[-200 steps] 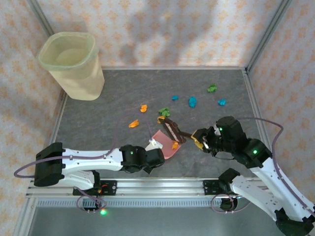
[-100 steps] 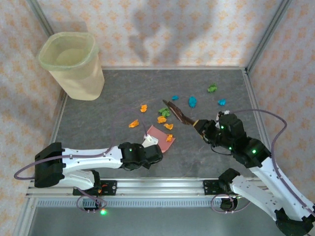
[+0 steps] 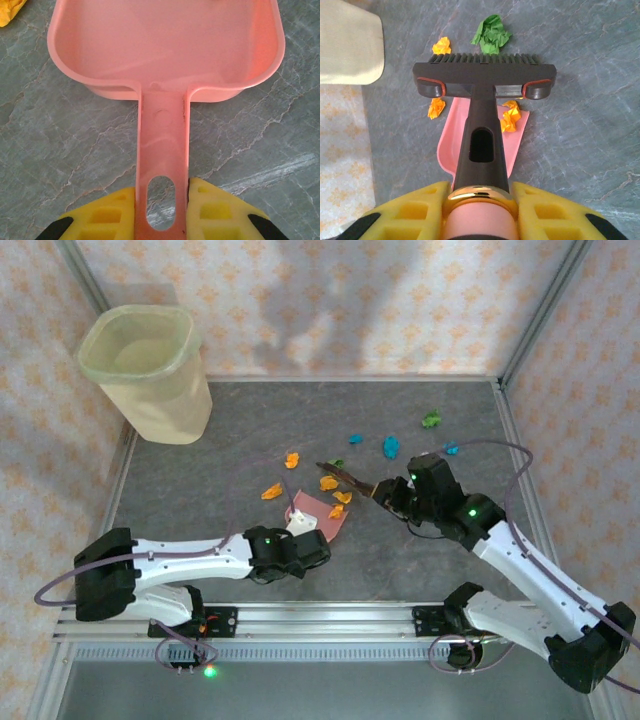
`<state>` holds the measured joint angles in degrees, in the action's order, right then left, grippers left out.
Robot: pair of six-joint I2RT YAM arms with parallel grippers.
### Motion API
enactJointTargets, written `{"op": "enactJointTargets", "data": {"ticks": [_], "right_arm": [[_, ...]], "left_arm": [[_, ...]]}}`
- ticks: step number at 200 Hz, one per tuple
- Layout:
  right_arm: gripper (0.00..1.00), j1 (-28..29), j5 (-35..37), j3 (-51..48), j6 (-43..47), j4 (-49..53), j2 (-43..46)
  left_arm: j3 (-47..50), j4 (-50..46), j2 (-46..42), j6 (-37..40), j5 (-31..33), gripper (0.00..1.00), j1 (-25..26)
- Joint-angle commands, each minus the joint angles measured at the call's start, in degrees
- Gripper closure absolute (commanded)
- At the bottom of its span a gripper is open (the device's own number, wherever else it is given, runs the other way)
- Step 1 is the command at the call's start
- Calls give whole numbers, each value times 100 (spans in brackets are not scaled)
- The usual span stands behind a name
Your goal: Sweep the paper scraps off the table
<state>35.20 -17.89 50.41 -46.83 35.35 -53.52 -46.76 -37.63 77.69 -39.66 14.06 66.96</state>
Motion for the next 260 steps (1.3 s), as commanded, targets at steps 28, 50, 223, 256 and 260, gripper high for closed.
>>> {"op": "enactJointTargets", "data": {"ticks": [28, 50, 223, 256, 260], "right_arm": [[100, -22, -905, -195, -15, -344, 97], [100, -22, -1401, -292, -168, -292, 280], [100, -22, 705, 276, 882, 117, 838], [100, -28, 1049, 120, 1130, -149, 922], [100, -31, 1114, 95, 1155, -187, 922]], "left_arm": [[-95, 35, 233, -60, 344, 100, -68], [-51, 120, 248, -15, 419, 100, -69], [1436, 1571, -835, 83, 1103, 100, 5], [1626, 1568, -1553, 90, 1498, 100, 408], [1619, 1518, -1662, 90, 1582, 100, 468]]}}
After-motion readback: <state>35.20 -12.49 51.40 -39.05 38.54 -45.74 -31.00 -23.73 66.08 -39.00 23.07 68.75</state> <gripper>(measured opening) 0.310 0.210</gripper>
